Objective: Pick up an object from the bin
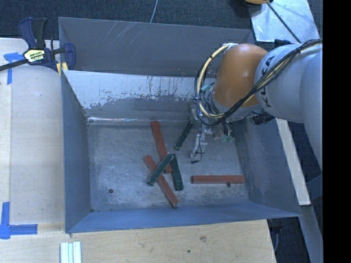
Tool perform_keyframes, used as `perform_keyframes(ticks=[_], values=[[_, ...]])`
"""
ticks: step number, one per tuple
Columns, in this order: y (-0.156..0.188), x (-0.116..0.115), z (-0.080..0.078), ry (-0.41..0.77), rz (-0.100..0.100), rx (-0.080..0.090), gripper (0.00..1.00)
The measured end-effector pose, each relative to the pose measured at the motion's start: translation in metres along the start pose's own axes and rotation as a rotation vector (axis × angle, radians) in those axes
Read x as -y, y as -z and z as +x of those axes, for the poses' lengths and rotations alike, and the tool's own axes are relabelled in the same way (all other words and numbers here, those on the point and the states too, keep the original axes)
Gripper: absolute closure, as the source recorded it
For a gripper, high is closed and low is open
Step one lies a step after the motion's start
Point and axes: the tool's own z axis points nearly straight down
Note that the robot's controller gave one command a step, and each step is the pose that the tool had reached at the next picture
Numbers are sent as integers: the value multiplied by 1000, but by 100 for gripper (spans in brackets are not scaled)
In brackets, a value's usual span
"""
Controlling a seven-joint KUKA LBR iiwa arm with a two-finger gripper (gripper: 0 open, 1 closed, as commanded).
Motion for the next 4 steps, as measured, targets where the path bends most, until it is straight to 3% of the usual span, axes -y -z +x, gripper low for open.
perform_keyframes(ticks=[1,2,3,4], values=[[-4,50,-3,-180,1,-4,100],[-5,50,-3,-178,1,-5,0],[-5,6,5,-201,3,-5,0],[-4,-82,18,-216,-1,-2,100]])
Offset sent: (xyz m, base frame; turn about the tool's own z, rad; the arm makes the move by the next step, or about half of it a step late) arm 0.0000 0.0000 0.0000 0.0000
